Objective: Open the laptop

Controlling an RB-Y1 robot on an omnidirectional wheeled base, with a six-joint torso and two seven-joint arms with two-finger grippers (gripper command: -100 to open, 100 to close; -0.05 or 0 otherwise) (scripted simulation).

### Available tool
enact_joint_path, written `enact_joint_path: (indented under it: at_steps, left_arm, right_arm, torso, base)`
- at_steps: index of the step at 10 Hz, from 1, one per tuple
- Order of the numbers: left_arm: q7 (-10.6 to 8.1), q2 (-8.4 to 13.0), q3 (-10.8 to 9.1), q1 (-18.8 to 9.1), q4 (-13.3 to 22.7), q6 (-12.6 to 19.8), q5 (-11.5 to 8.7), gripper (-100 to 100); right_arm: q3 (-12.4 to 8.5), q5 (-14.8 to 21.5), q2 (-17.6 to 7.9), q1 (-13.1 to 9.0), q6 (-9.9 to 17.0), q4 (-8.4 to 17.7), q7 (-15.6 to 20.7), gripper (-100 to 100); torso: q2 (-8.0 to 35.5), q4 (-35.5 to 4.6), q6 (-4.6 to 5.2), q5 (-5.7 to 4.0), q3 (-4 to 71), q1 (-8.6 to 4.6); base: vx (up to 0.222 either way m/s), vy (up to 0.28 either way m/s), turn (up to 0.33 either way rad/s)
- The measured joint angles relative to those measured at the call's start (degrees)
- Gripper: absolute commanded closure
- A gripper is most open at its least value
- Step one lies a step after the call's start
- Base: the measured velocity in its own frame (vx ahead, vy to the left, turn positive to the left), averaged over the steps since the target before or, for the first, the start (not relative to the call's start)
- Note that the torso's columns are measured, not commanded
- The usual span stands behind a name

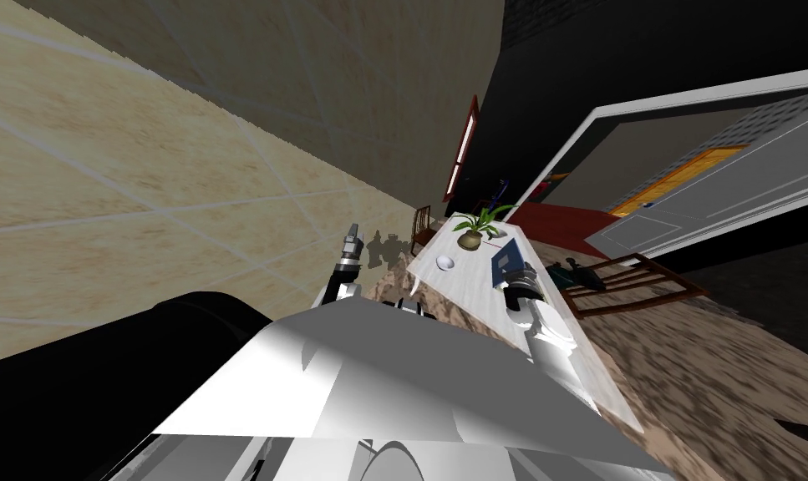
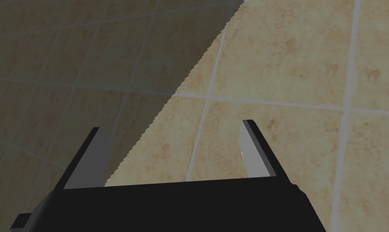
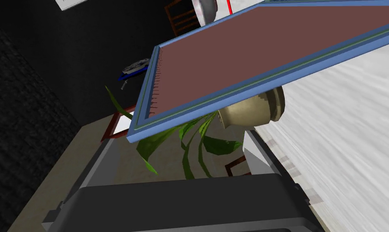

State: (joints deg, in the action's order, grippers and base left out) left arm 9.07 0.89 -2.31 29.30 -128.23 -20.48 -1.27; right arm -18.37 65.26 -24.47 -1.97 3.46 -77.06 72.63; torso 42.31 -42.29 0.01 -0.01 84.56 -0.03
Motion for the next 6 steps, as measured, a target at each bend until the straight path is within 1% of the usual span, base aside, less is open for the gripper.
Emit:
enact_joint_path:
  at_steps: [1,2,3,4,5,6]
  left_arm:
    - [0.00,0.00,0.00,0.00,0.00,0.00,0.00,0]
    - [0.00,0.00,0.00,0.00,0.00,0.00,0.00,0]
    - [0.00,0.00,0.00,0.00,0.00,0.00,0.00,0]
    - [0.00,0.01,0.00,0.01,0.00,0.00,0.00,0]
    - [0.00,0.00,-0.01,0.01,0.00,0.00,0.00,0]
    - [0.00,0.00,0.00,0.00,0.00,0.00,0.00,0]
  right_arm:
    - [-1.70,1.99,0.31,-0.72,-0.37,1.23,1.17,-100]
    - [-0.86,1.61,-0.98,-0.69,0.25,1.39,1.57,-100]
    - [-0.67,1.48,-1.15,-0.67,0.57,1.36,1.57,-100]
    - [-0.76,1.24,-1.80,-0.93,0.52,1.93,1.41,-100]
    - [-0.77,1.20,-1.89,-0.98,0.51,2.00,1.35,100]
    - [-0.79,1.21,-1.91,-1.01,0.52,1.96,1.36,100]
  torso:
    - [0.01,0.00,0.00,0.00,-0.01,0.01]
    - [0.03,-0.01,0.01,0.00,-0.02,-0.02]
    - [0.02,-0.01,0.00,-0.01,-0.02,-0.04]
    - [-0.22,0.05,-0.02,-0.01,0.12,-0.04]
    - [-0.10,0.04,0.00,-0.01,0.08,0.00]
    - [0.06,0.01,-0.01,-0.02,-0.04,0.02]
  base:
    - [0.009,0.024,0.009]
    - [0.003,0.008,-0.003]
    - [0.079,-0.003,0.041]
    - [0.051,-0.005,0.013]
    - [0.008,-0.002,-0.003]
    - [-0.017,-0.065,-0.033]
